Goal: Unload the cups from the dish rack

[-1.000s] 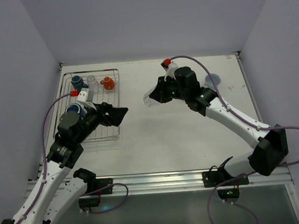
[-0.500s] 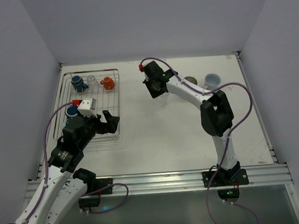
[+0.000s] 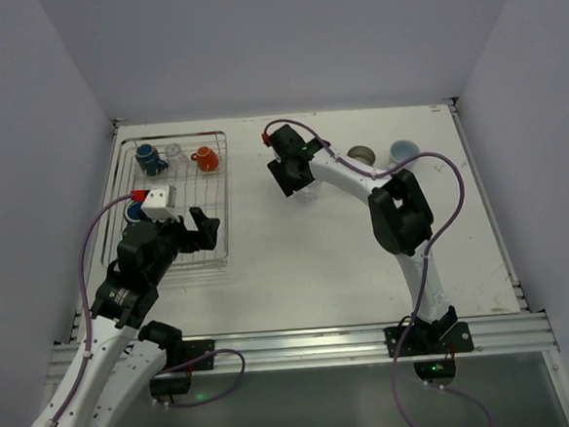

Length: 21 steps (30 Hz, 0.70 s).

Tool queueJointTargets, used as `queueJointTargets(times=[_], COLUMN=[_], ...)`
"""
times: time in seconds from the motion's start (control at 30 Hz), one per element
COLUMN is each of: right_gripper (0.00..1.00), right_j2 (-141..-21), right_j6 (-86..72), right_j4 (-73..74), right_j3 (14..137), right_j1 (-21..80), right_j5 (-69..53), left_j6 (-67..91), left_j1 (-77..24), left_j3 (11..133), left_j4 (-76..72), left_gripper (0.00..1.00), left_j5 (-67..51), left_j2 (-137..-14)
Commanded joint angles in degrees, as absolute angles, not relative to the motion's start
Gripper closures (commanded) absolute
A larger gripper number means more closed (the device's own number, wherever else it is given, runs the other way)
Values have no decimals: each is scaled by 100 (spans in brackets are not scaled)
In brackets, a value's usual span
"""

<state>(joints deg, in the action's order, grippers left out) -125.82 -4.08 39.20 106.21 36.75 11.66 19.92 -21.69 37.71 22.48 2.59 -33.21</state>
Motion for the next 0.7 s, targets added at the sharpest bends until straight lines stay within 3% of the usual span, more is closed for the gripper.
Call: queueJointTargets(times=[0.0, 0.03, 0.27, 0.53, 0.67], right_gripper=[37, 28, 9, 7, 7], right_j2=[-11859, -11717, -10373, -8476, -8218], right_j6=[-404, -430, -615, -923, -975], right_j4=[3841, 3806, 3261, 2155, 1907], right_j3=[10538, 10512, 9653, 7563, 7216], right_j1=[3674, 3674, 3700, 3779, 3779], right_j5=[1196, 1030, 264, -598, -694], left_j6=[1960, 2030, 2653, 3664, 3665], left_j1=[-2083, -2074, -2074, -1882, -1407], left_j3=[3841, 3858, 4174, 4596, 4430], left_j4=[2390, 2417, 2856, 3549, 3621], left_gripper=[1, 1, 0, 0, 0], left_j5=[843, 1148, 2293, 3304, 3454], left_j2=[-3357, -3366, -3541, -4140, -3859])
